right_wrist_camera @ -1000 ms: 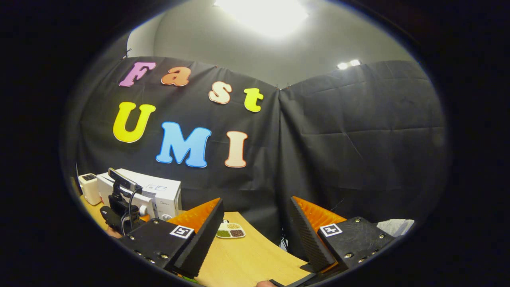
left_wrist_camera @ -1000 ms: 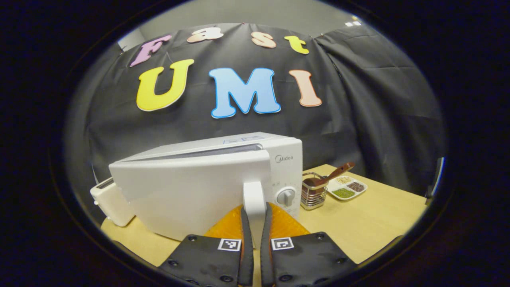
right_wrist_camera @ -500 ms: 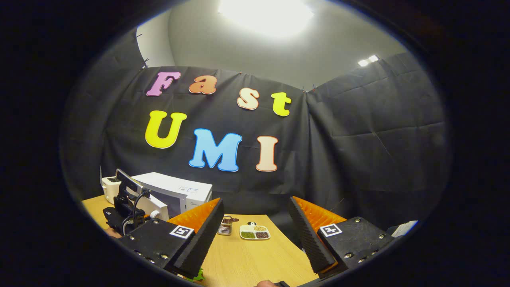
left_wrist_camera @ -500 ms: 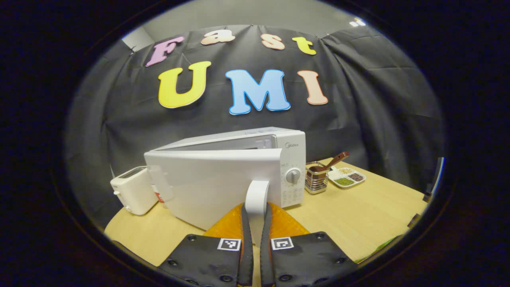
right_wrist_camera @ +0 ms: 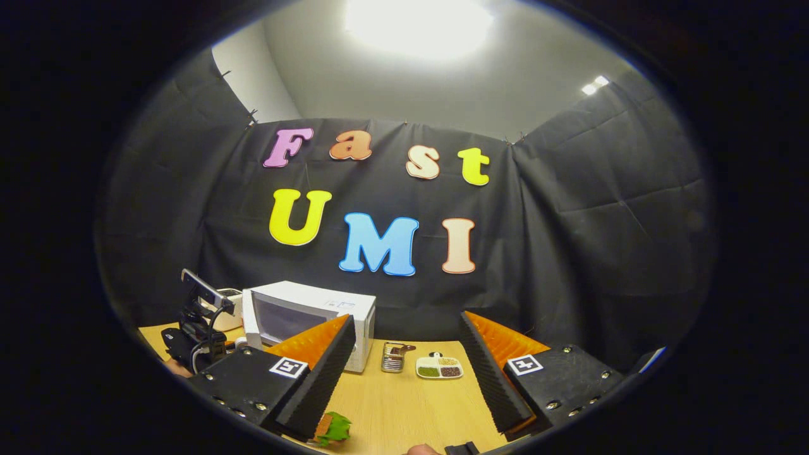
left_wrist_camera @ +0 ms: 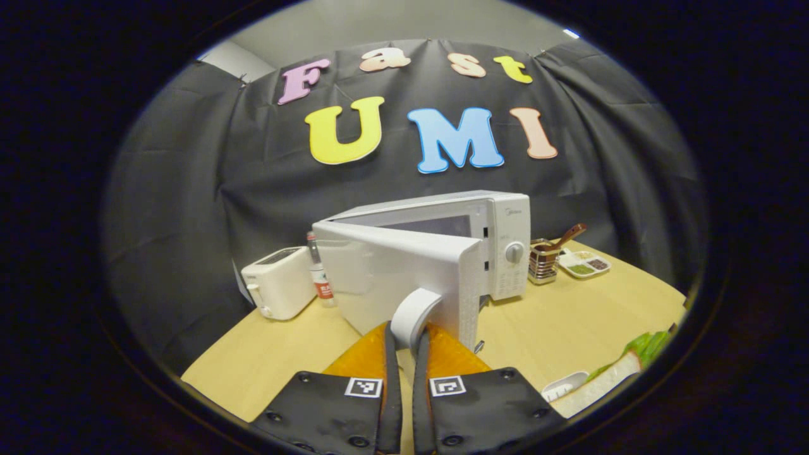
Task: Open the microwave oven with the left hand, put the food in, and close the microwave oven.
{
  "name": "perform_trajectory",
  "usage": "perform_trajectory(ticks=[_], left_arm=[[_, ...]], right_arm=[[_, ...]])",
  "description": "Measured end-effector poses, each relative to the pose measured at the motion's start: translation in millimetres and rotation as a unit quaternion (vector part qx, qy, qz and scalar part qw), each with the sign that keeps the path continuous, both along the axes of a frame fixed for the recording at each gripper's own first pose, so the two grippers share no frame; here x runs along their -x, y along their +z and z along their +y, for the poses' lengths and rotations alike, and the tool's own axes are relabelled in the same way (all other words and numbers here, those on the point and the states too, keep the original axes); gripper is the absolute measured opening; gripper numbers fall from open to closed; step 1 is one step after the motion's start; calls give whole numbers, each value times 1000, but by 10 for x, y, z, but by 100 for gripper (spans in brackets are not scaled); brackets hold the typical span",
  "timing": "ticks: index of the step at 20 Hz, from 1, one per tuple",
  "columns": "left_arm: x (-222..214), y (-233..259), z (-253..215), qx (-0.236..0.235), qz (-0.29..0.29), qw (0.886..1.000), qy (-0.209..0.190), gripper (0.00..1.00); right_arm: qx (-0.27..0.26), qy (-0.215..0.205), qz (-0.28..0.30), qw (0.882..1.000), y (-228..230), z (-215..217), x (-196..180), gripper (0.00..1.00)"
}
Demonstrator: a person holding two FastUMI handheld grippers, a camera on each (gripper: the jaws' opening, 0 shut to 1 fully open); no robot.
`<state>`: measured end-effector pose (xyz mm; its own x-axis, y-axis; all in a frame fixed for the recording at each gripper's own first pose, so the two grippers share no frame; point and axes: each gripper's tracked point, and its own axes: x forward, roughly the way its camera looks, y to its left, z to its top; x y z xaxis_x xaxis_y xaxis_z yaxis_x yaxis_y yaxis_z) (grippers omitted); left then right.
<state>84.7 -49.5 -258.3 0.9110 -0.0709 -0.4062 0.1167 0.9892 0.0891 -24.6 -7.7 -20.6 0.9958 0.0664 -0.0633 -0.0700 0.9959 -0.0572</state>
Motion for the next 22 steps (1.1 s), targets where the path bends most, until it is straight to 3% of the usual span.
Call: perform_trajectory(ticks=[9,22], left_arm=[[303,-8,1101,-6,7,1000,24,13],[295,-60,1735,35,13,998,-44,15]], right_arm=[[-10,28,-8,1000,72,826,-25,99],[-16,31,-3,999,59,1876,12,99]])
